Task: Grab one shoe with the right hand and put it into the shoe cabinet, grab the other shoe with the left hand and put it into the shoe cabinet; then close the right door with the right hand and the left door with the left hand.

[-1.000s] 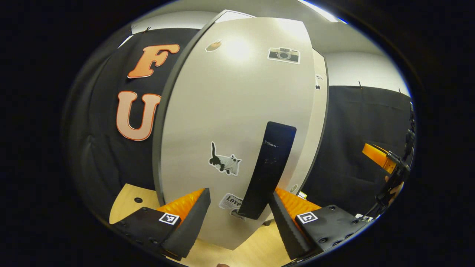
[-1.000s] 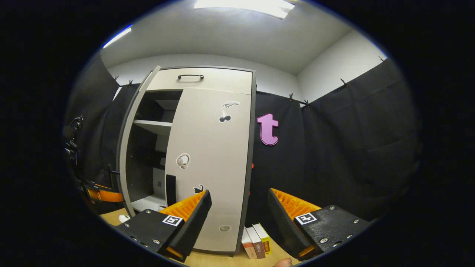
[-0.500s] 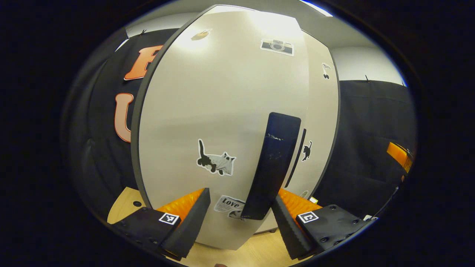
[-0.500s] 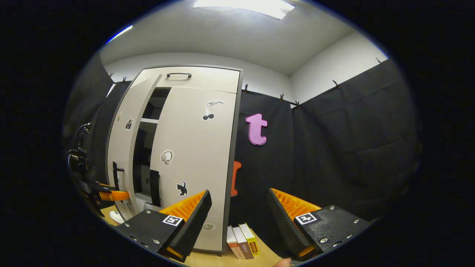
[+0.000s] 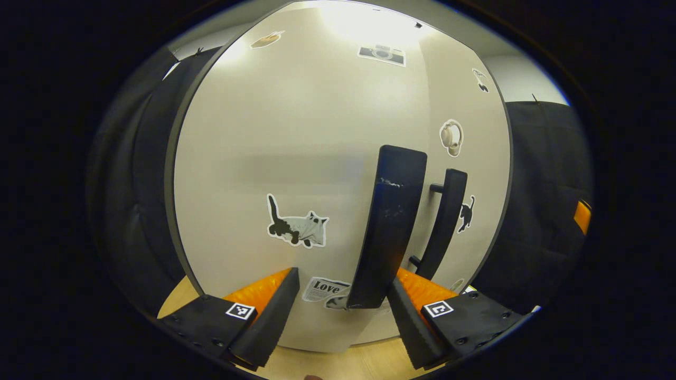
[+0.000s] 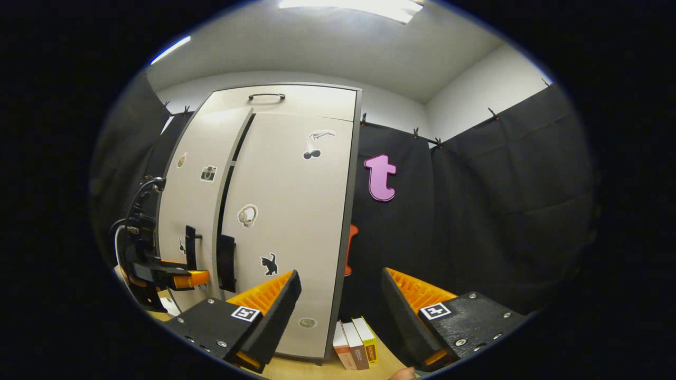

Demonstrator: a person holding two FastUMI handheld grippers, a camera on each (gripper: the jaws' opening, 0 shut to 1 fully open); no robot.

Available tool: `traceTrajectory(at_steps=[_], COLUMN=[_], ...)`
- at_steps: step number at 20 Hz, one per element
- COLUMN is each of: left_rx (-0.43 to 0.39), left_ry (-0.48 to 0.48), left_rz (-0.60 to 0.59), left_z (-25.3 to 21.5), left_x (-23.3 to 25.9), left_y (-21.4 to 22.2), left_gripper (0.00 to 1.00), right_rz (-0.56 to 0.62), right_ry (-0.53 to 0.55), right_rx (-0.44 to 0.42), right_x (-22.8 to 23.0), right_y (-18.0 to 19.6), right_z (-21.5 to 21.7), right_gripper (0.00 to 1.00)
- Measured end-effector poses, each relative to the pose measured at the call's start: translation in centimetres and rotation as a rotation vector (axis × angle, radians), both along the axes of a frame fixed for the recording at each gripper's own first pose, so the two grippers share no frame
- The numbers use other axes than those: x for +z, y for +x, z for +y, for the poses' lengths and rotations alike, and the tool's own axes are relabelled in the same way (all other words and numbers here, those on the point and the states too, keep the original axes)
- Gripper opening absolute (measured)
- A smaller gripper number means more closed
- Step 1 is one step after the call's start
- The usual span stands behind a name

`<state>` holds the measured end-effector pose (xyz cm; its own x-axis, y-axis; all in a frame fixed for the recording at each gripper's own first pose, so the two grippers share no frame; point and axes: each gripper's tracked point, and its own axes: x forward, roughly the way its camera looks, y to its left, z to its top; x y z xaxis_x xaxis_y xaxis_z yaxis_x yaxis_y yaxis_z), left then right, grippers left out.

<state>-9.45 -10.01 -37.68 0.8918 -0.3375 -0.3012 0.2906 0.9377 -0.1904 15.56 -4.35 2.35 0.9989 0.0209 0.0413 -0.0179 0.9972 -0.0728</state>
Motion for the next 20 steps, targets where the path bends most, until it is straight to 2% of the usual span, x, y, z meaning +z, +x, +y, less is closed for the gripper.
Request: traceTrajectory(at_steps=[6,9,10,12,13,16,20], left_rx=[0.068,0.065,0.079,0.111,0.127,0.181,0.276], left_ry=[0.090,0.103,0.110,0.125,0.123,0.104,0.123], left_rz=[0.019,-0.011,-0.044,-0.112,-0.142,-0.212,-0.288], left_z=[0.7,1.5,2.5,4.9,6.4,11.9,19.7], left_x=[0.7,3.8,5.5,9.2,11.4,17.2,22.1], left_y=[-0.6,-2.7,-3.2,-4.2,-4.9,-6.8,-9.4], left_gripper=[1.00,1.00,1.00,0.99,0.99,0.99,0.99], right_rz=[0.023,0.027,0.020,0.005,0.002,-0.019,-0.045], right_ry=[0.036,0.056,0.064,0.070,0.067,0.059,0.060], right_rx=[0.052,0.079,0.088,0.095,0.097,0.114,0.129], right_x=[0.7,2.7,3.5,5.0,5.6,7.4,9.5], right_y=[1.8,2.4,2.4,2.2,2.0,1.5,0.8], right_z=[1.7,2.6,2.8,3.0,3.2,3.9,5.0], right_gripper=[0.94,0.97,0.94,0.97,0.94,0.94,0.94])
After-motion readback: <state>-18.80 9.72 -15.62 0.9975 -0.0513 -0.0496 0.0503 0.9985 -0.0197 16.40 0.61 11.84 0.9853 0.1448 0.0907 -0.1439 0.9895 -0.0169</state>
